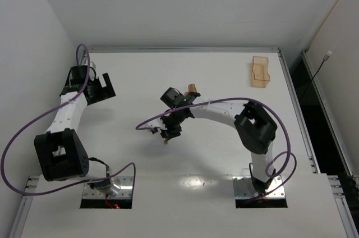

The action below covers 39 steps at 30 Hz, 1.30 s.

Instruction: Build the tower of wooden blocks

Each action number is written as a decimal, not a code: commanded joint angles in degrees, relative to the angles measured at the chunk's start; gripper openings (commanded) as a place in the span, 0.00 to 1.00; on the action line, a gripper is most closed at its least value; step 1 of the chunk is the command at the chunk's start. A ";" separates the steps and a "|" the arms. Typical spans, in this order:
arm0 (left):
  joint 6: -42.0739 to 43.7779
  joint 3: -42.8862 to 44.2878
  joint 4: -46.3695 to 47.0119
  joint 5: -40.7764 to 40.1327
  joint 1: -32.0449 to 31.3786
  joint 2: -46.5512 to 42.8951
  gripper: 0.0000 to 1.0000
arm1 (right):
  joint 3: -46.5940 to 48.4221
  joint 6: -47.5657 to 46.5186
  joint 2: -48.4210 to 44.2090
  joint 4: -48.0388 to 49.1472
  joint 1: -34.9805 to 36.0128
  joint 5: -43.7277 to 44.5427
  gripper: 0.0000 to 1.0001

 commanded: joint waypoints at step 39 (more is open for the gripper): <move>-0.33 0.57 1.37 0.26 0.52 1.82 1.00 | 5.44 2.12 10.66 -0.49 1.57 1.59 0.37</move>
